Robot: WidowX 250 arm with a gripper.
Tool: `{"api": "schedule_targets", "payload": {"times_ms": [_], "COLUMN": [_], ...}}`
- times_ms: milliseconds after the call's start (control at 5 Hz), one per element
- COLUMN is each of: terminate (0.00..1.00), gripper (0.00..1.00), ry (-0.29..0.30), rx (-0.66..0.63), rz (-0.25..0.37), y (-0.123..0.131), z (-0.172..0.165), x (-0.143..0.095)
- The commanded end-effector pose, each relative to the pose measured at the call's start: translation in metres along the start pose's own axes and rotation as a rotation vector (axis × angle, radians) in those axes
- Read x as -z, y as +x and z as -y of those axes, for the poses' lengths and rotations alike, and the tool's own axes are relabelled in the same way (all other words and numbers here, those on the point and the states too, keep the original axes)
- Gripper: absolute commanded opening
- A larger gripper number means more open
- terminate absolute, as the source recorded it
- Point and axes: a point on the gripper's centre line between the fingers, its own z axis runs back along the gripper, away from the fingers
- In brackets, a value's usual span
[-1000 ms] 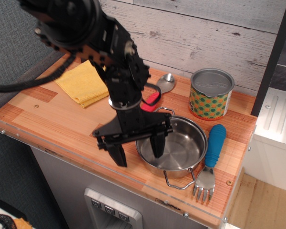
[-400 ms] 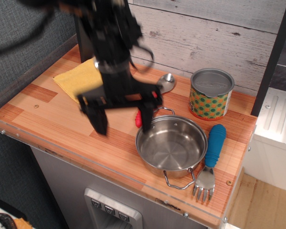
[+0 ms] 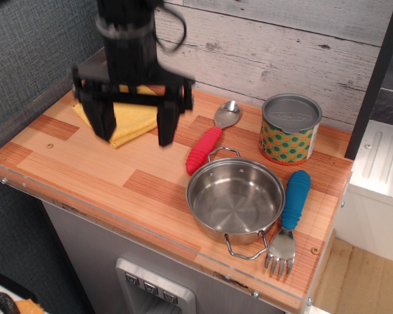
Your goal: Move silver pot directly to left of blue utensil.
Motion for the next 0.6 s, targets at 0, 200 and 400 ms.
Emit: {"api": "schedule_targets", "payload": {"times_ms": [0,200,400], "terminate": [0.00,0.00,1.00], "gripper": [1.00,1.00,1.00], "ry": [0.026,0.015,0.041], "rx": [0.162,0.174,0.167], "rz": [0.053,0.056,0.042], "y": [0.047,0.061,0.078], "z": [-0.002,-0.002,-0.004], "x": [-0.037,-0.053,-0.051]}}
